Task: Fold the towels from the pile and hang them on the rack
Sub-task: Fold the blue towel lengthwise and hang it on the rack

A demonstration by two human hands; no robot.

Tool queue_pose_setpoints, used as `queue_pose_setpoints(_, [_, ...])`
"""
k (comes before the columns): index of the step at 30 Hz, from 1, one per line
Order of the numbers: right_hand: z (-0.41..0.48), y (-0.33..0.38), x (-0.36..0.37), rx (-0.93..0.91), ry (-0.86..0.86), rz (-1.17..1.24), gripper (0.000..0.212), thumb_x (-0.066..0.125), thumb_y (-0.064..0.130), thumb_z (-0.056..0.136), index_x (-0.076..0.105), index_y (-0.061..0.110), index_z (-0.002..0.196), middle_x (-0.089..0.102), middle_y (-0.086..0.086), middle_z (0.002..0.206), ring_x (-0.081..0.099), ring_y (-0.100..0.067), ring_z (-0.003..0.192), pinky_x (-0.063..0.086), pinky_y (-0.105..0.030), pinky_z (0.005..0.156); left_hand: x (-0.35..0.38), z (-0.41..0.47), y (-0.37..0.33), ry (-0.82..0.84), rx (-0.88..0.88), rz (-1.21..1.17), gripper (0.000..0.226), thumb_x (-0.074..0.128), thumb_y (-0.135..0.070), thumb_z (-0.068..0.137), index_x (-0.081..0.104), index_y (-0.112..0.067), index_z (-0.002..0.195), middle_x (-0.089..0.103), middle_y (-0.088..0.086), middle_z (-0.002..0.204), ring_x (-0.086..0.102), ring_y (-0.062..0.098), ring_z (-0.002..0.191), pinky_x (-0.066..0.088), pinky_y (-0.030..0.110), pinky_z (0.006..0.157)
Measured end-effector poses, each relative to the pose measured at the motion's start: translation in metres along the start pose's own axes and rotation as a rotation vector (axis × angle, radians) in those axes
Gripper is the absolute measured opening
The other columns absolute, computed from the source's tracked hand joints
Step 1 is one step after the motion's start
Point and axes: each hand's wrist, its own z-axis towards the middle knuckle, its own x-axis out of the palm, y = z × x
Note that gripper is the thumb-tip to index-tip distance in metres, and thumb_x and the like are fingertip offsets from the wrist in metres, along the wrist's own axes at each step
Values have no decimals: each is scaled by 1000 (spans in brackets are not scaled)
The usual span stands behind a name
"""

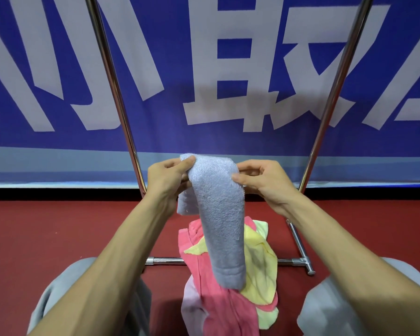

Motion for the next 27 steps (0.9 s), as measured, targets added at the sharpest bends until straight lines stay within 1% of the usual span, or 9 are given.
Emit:
queue_pose_setpoints(3, [1,3,0,-64,-78,-12,19,72,-6,76,71,12,80,70,8,65,62,0,60,51,-14,62,5,0,4,67,-14,52,17,66,-18,88,66,-3,94,60,10,82,54,15,61,50,18,51])
queue_pose_setpoints(7, [2,6,-6,-65,-153,13,13,73,-4,77,72,6,85,70,3,68,63,-2,59,51,-16,60,11,4,15,222,-52,206,34,57,-35,93,69,-5,103,70,6,97,64,18,86,54,32,90])
queue_pose_setpoints(9, [3,7,-10,-33,-188,19,11,74,1,78,73,7,87,70,0,72,64,-5,61,52,-19,59,12,2,20,347,-58,336,42,50,-44,95,69,-9,106,72,1,103,66,16,98,50,32,95])
queue_pose_setpoints(11, [4,8,-14,3,-201,27,11,74,3,78,72,6,89,71,-2,76,66,-8,63,53,-22,58,13,-2,26,453,-49,431,40,50,-42,96,70,-10,107,73,2,106,67,16,103,47,31,97])
queue_pose_setpoints(16, [5,8,-20,70,-244,119,23,73,4,79,69,-4,100,70,-9,87,66,-16,72,57,-24,62,20,-13,33,522,-8,462,16,61,-13,91,70,-8,104,70,13,112,63,14,93,51,28,88])
queue_pose_setpoints(19, [6,8,-25,107,-273,188,18,73,4,80,70,-1,96,71,-8,86,68,-15,72,58,-26,65,27,-18,35,529,4,417,18,60,-12,92,69,-7,107,70,13,111,63,16,94,48,38,94])
queue_pose_setpoints(21, [6,7,-29,118,-288,165,17,73,6,80,71,0,96,73,-10,90,71,-18,80,59,-30,73,30,-20,33,501,39,371,18,57,-14,94,68,-8,106,72,11,106,62,18,91,48,39,86])
queue_pose_setpoints(23, [7,6,-32,123,-285,135,18,73,7,81,71,1,98,73,-11,95,70,-20,84,59,-33,78,31,-19,31,461,80,300,17,56,-15,95,68,-10,106,72,7,98,62,18,87,47,34,77])
queue_pose_setpoints(27, [8,3,-31,152,-251,154,16,69,12,86,70,2,98,72,-7,90,68,-16,78,58,-32,77,32,-19,25,394,157,232,20,54,-13,95,67,-4,107,73,7,94,67,11,80,51,21,67])
